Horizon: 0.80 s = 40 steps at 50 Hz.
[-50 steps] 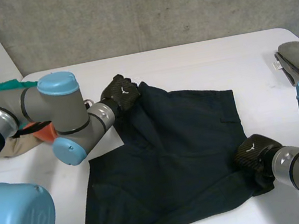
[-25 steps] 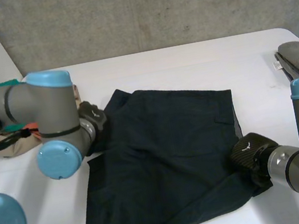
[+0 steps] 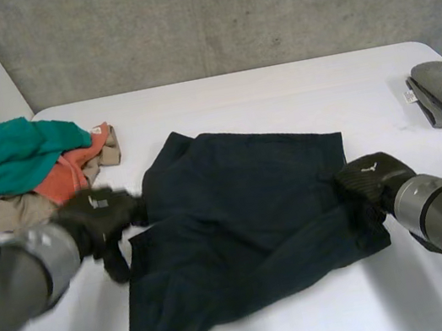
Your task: Fold the laundry.
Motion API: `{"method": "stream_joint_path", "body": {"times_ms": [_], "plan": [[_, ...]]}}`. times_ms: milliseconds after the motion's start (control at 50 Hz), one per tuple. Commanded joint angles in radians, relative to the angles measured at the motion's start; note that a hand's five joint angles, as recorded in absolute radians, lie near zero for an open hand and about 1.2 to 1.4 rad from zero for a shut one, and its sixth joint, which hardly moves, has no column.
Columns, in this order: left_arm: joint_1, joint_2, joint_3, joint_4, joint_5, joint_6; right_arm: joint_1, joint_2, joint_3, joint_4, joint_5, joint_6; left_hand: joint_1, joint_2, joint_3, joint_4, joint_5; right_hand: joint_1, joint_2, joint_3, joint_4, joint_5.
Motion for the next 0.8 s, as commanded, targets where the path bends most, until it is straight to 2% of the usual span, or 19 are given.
{"method": "stream_joint_path", "body": {"times_ms": [20,120,220,300,380,400,440,460,480,560,660,800], "plan": [[-0.058,0.042,-0.179,0.041,0.003,0.002,-0.024,0.003,-0.008,-0.013,0.045,0.075,-0.034,-0.030,-0.032,-0.037,-0.037,0.284,0.209,0.205,0.200,0.183],[-0.068,-0.050,-0.164,0.078,-0.002,-0.002,-0.020,0.000,-0.005,-0.005,0.057,0.069,-0.034,-0.030,-0.032,-0.037,-0.037,0.284,0.209,0.205,0.200,0.183],[-0.126,-0.119,-0.115,0.057,-0.003,-0.030,-0.017,-0.015,0.017,0.005,0.065,0.064,0.062,0.066,0.065,0.060,0.059,0.284,0.209,0.205,0.200,0.183],[-0.153,-0.143,-0.090,0.060,-0.023,-0.076,-0.019,-0.041,0.033,0.030,0.056,0.032,0.877,0.880,0.879,0.874,0.874,0.284,0.209,0.205,0.200,0.183],[-0.152,-0.143,-0.093,0.071,-0.069,-0.088,-0.020,-0.078,0.064,0.114,0.013,-0.126,0.908,0.912,0.910,0.905,0.905,0.284,0.209,0.205,0.200,0.183],[-0.152,-0.142,-0.104,0.064,-0.081,-0.078,-0.031,-0.097,0.084,0.172,-0.017,-0.242,0.908,0.912,0.910,0.905,0.905,0.284,0.209,0.205,0.200,0.183],[-0.157,-0.142,-0.125,0.039,-0.084,-0.050,-0.051,-0.113,0.115,0.246,-0.050,-0.379,0.908,0.912,0.910,0.905,0.905,0.284,0.209,0.205,0.200,0.183],[-0.158,-0.140,-0.139,0.016,-0.084,-0.029,-0.063,-0.120,0.130,0.287,-0.061,-0.451,0.908,0.912,0.910,0.905,0.905,0.284,0.209,0.205,0.200,0.183],[-0.166,-0.134,-0.163,-0.035,-0.080,0.026,-0.085,-0.132,0.162,0.366,-0.082,-0.594,0.908,0.912,0.910,0.905,0.905,0.284,0.209,0.205,0.200,0.183],[-0.180,-0.130,-0.190,-0.130,-0.071,0.149,-0.114,-0.138,0.187,0.464,-0.104,-0.790,0.908,0.912,0.910,0.905,0.905,0.284,0.209,0.205,0.200,0.183],[-0.199,-0.143,-0.116,-0.085,-0.093,0.168,-0.105,-0.100,0.109,0.352,-0.068,-0.642,0.908,0.912,0.910,0.905,0.905,0.284,0.209,0.205,0.200,0.183],[-0.176,-0.235,0.172,0.046,-0.236,0.146,-0.096,0.026,-0.060,0.183,-0.038,-0.398,0.908,0.912,0.910,0.905,0.905,0.284,0.209,0.205,0.200,0.183]]}}
